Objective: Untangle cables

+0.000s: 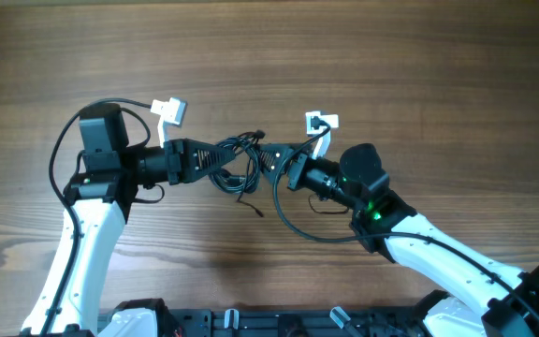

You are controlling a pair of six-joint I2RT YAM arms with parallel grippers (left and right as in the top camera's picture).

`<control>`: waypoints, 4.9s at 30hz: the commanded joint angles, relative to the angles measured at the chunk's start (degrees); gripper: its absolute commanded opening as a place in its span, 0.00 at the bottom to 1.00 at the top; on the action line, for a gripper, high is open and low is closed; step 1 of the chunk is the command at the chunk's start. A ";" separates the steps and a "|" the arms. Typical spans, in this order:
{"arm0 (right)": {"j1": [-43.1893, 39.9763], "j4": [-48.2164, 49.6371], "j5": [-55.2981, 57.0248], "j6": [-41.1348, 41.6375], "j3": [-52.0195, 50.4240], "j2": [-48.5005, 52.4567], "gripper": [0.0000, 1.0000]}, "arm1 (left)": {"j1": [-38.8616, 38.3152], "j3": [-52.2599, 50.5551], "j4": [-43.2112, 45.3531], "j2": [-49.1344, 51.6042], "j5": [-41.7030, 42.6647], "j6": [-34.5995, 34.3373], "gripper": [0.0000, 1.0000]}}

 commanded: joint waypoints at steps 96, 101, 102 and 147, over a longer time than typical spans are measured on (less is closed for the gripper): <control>-16.04 -6.49 -23.10 -10.78 0.79 -3.04 0.73 | -9.97 0.26 5.79 -0.09 -5.25 10.47 0.04; -15.82 -6.32 -22.93 -10.40 0.79 -3.04 0.73 | -9.97 0.26 5.77 -0.09 -2.71 10.47 0.04; -15.30 -6.27 -22.91 -9.55 0.79 -3.04 0.73 | -9.97 0.26 5.77 -0.09 -2.67 10.47 0.04; -18.69 -14.03 -40.39 -39.76 0.79 -2.27 0.90 | -15.65 0.24 -11.72 -0.07 -19.21 21.20 0.04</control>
